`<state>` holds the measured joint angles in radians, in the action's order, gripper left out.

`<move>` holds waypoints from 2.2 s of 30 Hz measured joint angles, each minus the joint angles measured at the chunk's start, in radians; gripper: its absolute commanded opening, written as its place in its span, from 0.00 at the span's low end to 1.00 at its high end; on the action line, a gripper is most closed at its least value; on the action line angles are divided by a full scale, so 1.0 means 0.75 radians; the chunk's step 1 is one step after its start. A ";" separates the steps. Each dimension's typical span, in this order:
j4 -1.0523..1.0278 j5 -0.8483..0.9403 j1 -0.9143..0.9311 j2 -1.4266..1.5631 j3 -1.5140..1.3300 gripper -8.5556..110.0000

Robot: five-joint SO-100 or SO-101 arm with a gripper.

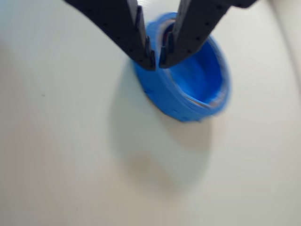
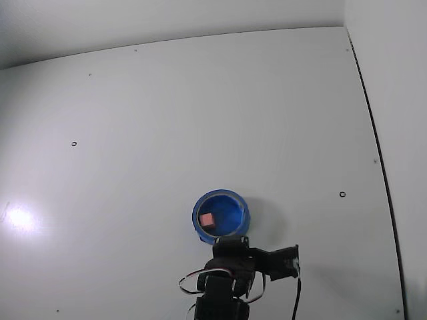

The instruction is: Grasp a block and put it in the bin.

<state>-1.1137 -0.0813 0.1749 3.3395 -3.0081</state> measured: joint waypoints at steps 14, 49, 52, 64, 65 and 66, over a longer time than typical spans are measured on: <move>-0.137 0.016 -0.174 0.000 -0.025 0.07; -0.137 0.002 -0.174 0.000 -0.025 0.07; -0.137 0.002 -0.174 0.000 -0.025 0.07; -0.137 0.002 -0.174 0.000 -0.025 0.07; -0.137 0.002 -0.174 0.000 -0.025 0.07; -0.137 0.002 -0.174 0.000 -0.025 0.07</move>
<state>-1.2164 -0.0798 0.0445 3.3395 -3.0265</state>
